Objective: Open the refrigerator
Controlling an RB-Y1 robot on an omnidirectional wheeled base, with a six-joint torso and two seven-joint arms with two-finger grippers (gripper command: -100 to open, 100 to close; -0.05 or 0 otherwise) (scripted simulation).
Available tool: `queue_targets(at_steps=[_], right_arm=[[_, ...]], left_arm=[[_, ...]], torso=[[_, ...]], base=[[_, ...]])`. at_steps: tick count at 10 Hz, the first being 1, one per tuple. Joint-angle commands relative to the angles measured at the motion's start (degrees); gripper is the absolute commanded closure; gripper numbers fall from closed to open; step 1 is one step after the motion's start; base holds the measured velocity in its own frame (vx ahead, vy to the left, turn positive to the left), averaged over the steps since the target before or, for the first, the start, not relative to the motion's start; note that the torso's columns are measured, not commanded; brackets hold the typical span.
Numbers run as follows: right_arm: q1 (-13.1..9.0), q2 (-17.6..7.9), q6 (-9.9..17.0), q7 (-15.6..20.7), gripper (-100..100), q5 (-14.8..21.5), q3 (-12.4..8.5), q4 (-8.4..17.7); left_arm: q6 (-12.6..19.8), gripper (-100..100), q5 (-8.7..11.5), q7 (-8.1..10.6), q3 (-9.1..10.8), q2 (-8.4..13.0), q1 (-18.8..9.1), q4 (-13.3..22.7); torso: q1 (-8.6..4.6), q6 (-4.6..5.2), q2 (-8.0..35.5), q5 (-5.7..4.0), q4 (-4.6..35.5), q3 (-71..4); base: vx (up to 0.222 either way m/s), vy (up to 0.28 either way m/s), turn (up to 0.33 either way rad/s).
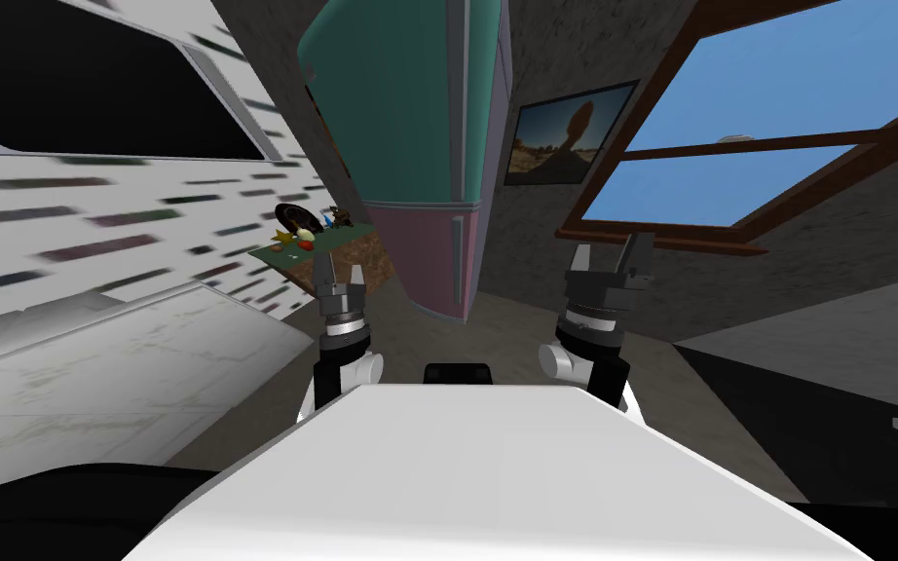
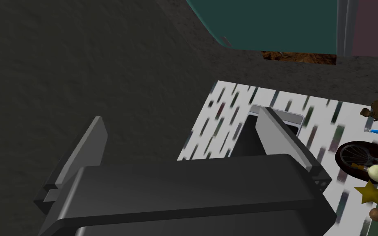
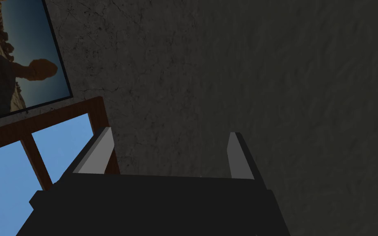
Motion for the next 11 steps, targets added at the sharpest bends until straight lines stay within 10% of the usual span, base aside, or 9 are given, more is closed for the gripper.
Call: queue_targets(at_steps=[1,9,10,11], right_arm=[[0.0,0.0,0.0,0.0,0,0.0,0.0,0.0],[0.0,0.0,0.0,0.0,0,0.0,0.0,-0.02],[0.0,0.0,0.0,0.0,0,0.0,0.0,-0.02],[0.0,0.0,0.0,0.0,0,0.0,0.0,0.0]], left_arm=[[0.0,0,0.0,0.0,0.0,0.0,0.0,0.0],[-0.01,0,0.0,0.0,0.0,0.0,0.0,-0.02],[1.39,-100,-0.18,0.01,-0.07,2.12,-1.28,-0.22],[2.26,-100,-0.3,0.02,-0.11,2.91,-2.08,-0.32]], torso=[[0.0,0.0,2.32,0.0,2.35,-4.67],[0.0,0.0,35.39,0.0,35.37,-70.73],[0.0,0.0,39.62,0.0,39.6,-79.19],[-0.02,0.01,41.5,0.0,41.48,-83.16]], base=[[0.0,0.0,0.0],[0.0,0.0,0.0],[0.02,-0.01,-0.008],[0.037,-0.02,-0.012]])
